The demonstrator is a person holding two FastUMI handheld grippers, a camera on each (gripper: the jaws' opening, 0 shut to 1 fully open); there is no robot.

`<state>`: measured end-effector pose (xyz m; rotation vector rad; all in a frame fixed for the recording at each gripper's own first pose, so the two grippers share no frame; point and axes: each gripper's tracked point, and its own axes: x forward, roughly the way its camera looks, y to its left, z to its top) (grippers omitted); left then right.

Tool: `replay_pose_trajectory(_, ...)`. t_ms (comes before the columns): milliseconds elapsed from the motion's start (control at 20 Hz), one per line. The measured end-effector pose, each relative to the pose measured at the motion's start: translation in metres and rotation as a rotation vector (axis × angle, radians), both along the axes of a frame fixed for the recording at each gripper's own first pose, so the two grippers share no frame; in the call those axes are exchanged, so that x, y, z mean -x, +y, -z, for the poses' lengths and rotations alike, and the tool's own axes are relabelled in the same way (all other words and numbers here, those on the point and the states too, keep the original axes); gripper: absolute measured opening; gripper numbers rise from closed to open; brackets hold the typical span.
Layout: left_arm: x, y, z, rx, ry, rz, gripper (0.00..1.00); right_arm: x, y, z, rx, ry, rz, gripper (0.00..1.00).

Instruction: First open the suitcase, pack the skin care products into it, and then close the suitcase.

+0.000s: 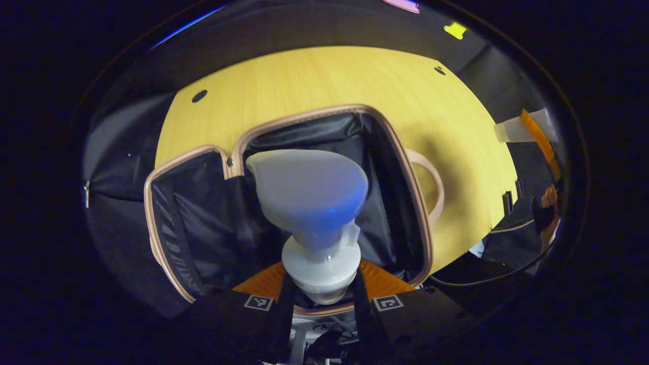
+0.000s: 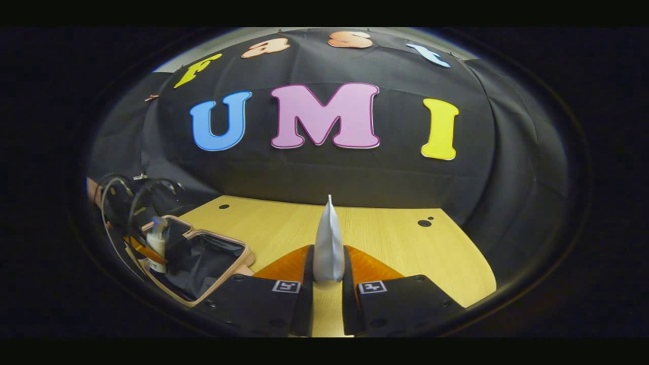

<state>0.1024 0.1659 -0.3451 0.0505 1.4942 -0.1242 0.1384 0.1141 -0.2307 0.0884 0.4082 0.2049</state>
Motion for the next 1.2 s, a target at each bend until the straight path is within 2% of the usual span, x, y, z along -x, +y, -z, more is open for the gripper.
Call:
replay_pose_trajectory(50,0.004,0.005,0.013,-0.013,0.046,-0.027,0.57,0.004,0.001,-0.004,0.001,-0.007,0.004,0.26)
replay_pose_trajectory(250,0.020,0.012,0.051,-0.027,0.199,-0.044,0.57,0.028,0.003,-0.011,0.010,0.005,0.024,0.26)
replay_pose_trajectory(350,0.018,0.004,0.067,-0.010,0.198,-0.069,0.58,0.040,0.004,-0.009,0.032,0.021,0.027,0.26)
replay_pose_trajectory(500,0.016,0.001,0.079,0.021,0.142,-0.047,0.61,0.050,0.008,-0.006,0.076,0.034,0.027,0.26)
replay_pose_trajectory(550,0.012,0.000,0.078,0.028,0.102,-0.041,0.65,0.053,0.015,-0.004,0.072,0.048,0.016,0.26)
replay_pose_trajectory(600,0.009,-0.005,0.074,0.048,0.057,-0.040,0.60,0.055,0.023,-0.005,0.071,0.056,0.001,0.26)
replay_pose_trajectory(650,0.000,-0.011,0.063,0.070,-0.006,-0.043,0.67,0.055,0.032,-0.007,0.072,0.061,-0.017,0.26)
replay_pose_trajectory(700,-0.007,-0.012,0.053,0.074,-0.088,-0.036,0.87,0.053,0.042,-0.010,0.074,0.062,-0.038,0.26)
replay_pose_trajectory(750,-0.023,-0.006,0.039,0.035,-0.209,-0.018,0.96,0.050,0.054,-0.015,0.078,0.054,-0.062,0.26)
replay_pose_trajectory(850,-0.047,0.023,-0.002,-0.075,-0.472,0.013,0.99,0.040,0.080,-0.020,0.068,0.048,-0.110,0.27)
replay_pose_trajectory(950,-0.046,0.044,-0.052,-0.085,-0.663,-0.043,0.98,0.034,0.114,-0.020,0.041,0.078,-0.172,0.26)
replay_pose_trajectory(1050,-0.025,0.065,-0.091,-0.054,-0.764,-0.152,0.98,0.034,0.155,-0.009,-0.012,0.169,-0.260,0.26)
replay_pose_trajectory(1100,-0.013,0.078,-0.102,-0.030,-0.789,-0.200,0.98,0.037,0.179,0.003,-0.051,0.254,-0.303,0.29)
replay_pose_trajectory(1200,0.011,0.111,-0.117,-0.023,-0.846,-0.286,0.99,0.057,0.219,0.027,-0.153,0.471,-0.346,0.26)
